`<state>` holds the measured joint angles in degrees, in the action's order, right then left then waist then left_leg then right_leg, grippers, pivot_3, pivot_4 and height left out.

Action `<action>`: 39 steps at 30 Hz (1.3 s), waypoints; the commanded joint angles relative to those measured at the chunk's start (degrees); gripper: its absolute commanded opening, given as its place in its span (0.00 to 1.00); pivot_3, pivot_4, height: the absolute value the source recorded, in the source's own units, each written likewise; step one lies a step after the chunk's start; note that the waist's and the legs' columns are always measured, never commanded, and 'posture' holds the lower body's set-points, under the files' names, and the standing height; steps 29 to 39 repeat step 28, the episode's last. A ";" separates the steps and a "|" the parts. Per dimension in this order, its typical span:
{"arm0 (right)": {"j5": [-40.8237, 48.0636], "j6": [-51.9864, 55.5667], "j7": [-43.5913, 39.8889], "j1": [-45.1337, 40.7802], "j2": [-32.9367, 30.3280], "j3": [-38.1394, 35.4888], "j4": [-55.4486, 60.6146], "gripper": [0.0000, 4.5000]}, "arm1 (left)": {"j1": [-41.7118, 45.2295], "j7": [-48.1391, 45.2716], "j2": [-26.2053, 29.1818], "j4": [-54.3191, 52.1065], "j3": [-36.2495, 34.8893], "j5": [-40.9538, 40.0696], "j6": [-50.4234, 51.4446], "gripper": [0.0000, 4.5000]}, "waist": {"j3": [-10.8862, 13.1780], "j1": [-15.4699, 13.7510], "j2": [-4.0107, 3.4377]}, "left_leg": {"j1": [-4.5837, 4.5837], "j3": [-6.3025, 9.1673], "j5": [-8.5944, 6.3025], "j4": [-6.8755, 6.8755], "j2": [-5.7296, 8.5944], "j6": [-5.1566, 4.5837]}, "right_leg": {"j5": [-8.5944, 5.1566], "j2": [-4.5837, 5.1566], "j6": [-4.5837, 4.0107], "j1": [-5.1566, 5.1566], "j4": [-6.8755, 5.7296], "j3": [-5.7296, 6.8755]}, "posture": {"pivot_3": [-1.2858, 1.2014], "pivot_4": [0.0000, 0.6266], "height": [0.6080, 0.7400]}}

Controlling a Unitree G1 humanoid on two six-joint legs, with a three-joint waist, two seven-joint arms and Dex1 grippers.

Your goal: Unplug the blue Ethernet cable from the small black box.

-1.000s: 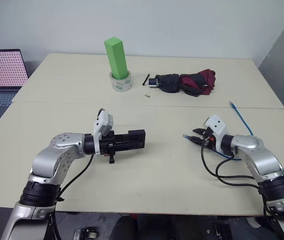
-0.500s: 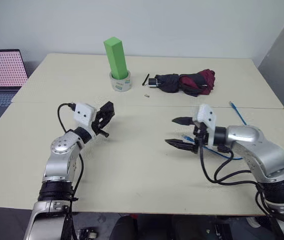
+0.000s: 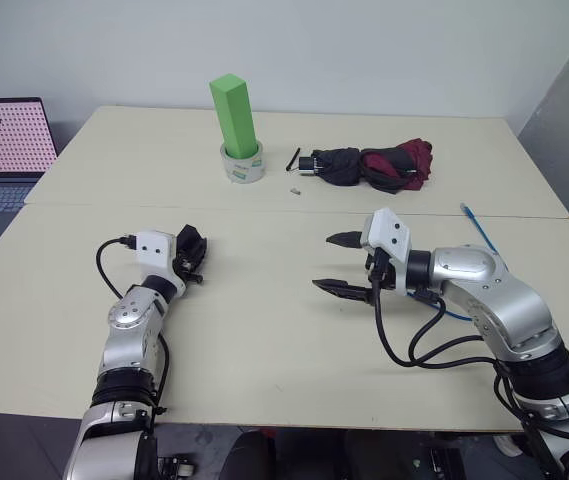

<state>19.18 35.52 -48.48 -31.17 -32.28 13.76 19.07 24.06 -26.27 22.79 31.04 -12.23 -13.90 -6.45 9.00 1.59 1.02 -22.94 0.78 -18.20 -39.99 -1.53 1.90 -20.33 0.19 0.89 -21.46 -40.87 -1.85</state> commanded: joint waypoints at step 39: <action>6.66 -0.74 -1.78 21.05 -12.87 -24.75 6.80 0.93 | -24.10 -14.31 24.57 -47.59 -10.88 -10.00 32.88 0.89 | 0.02 -0.03 -0.01 | 0.07 0.04 -0.12 0.11 -0.02 -0.21 | 0.00 -0.02 0.00 0.09 0.06 0.00 | 0.52 0.24 1.00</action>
